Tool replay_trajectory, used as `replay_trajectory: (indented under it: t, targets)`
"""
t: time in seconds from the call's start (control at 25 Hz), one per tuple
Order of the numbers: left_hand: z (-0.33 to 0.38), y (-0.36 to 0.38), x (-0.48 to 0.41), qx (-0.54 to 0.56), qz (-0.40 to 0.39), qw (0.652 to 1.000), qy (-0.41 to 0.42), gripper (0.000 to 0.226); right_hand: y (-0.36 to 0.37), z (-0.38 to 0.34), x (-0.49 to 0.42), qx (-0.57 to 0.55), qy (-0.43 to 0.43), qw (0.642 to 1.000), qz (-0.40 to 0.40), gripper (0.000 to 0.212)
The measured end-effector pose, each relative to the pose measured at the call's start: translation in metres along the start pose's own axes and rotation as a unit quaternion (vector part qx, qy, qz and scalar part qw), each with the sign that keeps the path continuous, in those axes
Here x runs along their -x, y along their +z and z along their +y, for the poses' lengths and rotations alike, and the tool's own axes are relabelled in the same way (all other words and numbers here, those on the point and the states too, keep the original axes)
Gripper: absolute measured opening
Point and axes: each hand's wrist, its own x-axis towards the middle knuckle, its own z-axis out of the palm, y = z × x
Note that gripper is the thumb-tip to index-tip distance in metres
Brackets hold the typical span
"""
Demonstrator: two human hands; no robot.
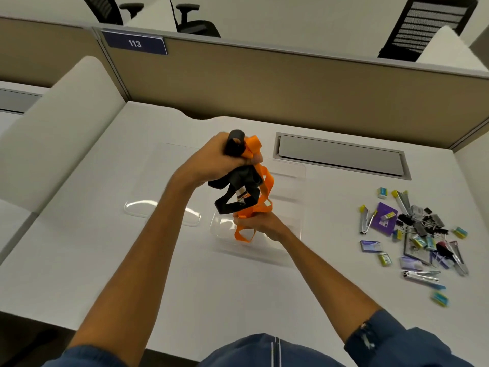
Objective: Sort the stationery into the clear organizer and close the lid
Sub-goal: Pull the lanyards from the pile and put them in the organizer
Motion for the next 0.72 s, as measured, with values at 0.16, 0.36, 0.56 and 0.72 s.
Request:
replay_trajectory:
  t: [0.16,0.36,0.56,0.72]
  targets:
    - [-0.045,0.002,0.003,-0.014,-0.011,0.998,-0.053,0.022,0.001,-0.004,-0.005,0.104,-0.004,0.994,-0.022,0.043]
    - [-0.089,0.014,0.007,0.005,-0.026,0.996,-0.086,0.017,-0.008,-0.004,-0.003,0.265,-0.062,0.962,-0.026,0.035]
    - [-0.124,0.032,0.007,0.032,-0.016,0.993,-0.112,0.007,-0.023,-0.008,0.001,0.299,-0.064,0.952,0.013,0.045]
    - [-0.144,0.046,0.010,0.032,-0.010,0.993,-0.117,0.003,-0.031,-0.016,0.002,0.314,-0.045,0.946,0.066,0.042]
